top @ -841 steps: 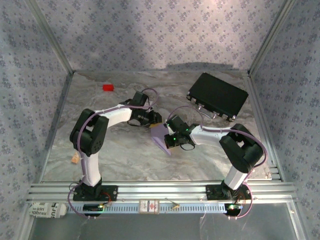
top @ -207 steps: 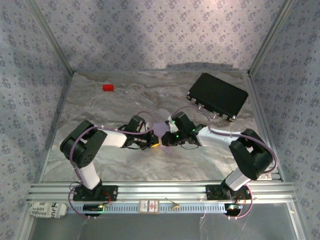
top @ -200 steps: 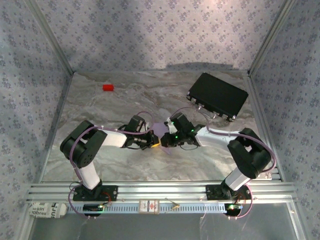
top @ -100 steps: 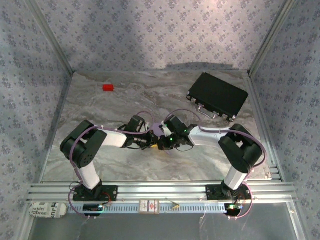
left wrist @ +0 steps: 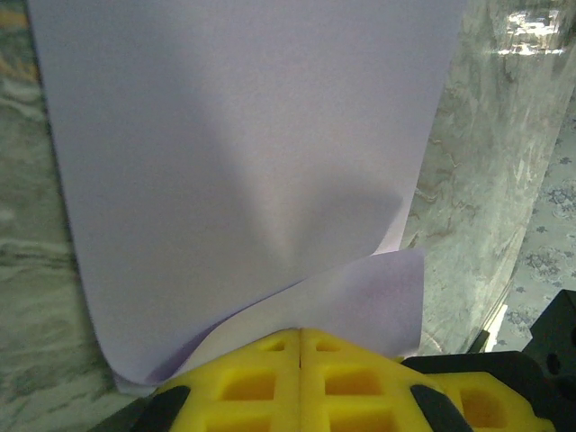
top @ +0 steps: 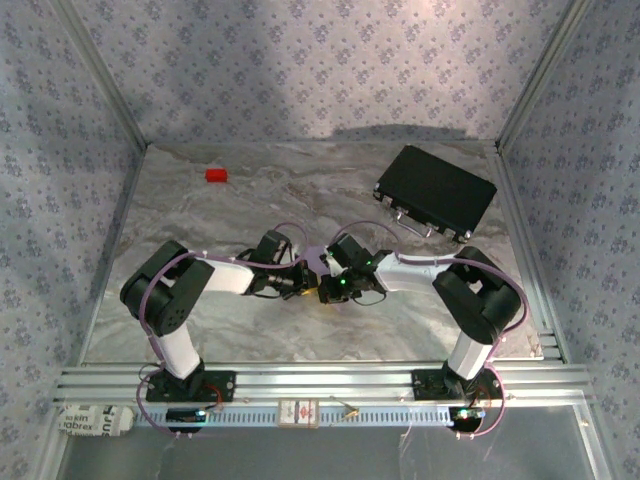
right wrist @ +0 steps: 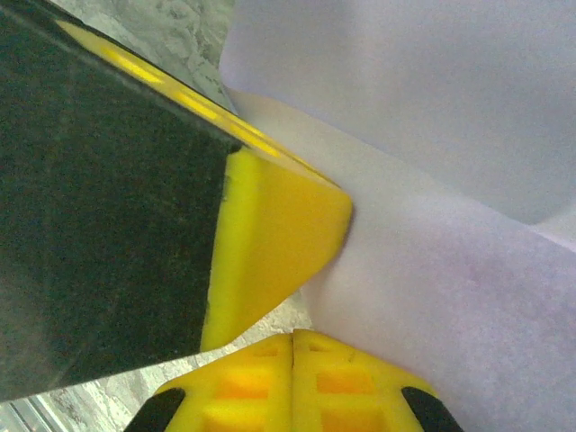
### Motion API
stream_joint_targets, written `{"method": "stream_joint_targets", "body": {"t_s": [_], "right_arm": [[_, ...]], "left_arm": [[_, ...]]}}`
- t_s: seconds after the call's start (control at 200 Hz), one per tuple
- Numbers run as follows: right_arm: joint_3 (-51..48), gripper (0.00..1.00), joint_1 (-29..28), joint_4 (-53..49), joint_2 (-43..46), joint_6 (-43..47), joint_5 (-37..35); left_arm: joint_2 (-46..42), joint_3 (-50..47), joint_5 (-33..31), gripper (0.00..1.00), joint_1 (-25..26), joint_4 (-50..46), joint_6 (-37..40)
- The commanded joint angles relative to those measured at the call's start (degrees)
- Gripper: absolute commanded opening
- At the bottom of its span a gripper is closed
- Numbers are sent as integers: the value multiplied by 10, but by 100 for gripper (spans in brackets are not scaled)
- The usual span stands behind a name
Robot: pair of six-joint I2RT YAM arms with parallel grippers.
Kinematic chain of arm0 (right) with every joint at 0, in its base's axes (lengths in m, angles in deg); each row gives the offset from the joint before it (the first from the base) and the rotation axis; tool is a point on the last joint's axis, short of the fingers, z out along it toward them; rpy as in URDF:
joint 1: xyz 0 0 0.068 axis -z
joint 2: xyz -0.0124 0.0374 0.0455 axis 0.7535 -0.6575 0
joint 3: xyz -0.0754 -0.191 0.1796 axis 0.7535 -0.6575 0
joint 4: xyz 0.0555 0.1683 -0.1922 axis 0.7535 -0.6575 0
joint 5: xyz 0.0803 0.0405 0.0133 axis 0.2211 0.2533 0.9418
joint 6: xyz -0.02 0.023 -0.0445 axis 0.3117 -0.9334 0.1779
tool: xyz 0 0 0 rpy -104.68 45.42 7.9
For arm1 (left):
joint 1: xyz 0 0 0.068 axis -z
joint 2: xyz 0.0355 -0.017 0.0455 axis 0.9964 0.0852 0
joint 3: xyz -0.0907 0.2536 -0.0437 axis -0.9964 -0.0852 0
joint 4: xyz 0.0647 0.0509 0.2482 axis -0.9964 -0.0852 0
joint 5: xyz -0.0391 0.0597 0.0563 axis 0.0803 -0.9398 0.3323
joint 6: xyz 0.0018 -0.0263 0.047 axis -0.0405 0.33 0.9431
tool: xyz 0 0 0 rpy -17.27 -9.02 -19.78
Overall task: Fold a paper plane with a square sheet of paper (pick it up from the middle)
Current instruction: Third fold the triangle at the center of the table.
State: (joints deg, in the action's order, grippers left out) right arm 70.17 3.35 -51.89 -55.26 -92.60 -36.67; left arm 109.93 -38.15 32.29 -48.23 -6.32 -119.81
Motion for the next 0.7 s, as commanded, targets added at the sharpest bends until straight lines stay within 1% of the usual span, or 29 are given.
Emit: {"method": "stream_joint_targets", "body": {"t_s": [0.0, 0.295, 0.695], "right_arm": [[-12, 4, 1, -19, 14, 7, -10], [-32, 4, 2, -9, 14, 0, -9], [-70, 5, 12, 19, 37, -9, 12]], "left_arm": [[15, -1, -19, 0, 2, -47, 12], [15, -2, -20, 0, 1, -48, 13], [21, -8, -34, 0, -3, -66, 17]]}}
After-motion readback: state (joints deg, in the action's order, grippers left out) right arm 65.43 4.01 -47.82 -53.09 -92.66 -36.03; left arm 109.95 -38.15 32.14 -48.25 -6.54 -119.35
